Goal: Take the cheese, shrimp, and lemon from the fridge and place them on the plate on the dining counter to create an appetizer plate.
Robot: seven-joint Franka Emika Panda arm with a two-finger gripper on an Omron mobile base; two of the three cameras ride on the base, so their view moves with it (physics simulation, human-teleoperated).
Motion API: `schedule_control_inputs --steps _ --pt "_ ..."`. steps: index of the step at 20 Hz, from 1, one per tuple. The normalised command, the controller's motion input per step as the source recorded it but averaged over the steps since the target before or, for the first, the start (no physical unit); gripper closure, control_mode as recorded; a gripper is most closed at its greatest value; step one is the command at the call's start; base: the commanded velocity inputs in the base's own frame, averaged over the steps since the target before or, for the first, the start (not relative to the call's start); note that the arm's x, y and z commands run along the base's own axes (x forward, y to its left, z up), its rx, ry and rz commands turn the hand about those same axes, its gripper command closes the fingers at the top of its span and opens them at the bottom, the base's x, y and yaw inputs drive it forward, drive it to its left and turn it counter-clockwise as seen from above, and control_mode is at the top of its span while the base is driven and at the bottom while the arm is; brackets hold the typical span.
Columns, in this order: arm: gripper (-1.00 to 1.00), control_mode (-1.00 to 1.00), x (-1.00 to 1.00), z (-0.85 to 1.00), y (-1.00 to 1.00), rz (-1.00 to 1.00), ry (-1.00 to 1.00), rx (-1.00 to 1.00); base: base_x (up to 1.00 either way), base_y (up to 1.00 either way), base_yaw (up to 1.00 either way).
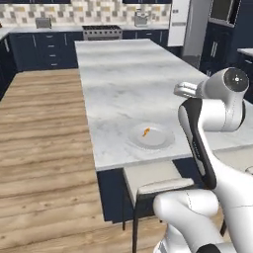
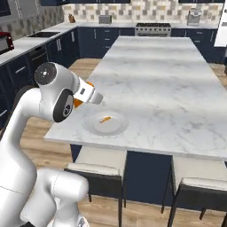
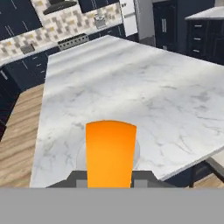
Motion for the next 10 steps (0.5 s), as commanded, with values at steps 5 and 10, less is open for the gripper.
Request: schedule_control_inputs --steps 5,10 --pt "1.00 1.00 0.00 0.00 0.00 0.00 0.00 0.00 0.37 -0.77 0.69" --pt "1.00 1.00 0.00 0.00 0.00 0.00 0.00 0.00 0.35 -0.25 0.24"
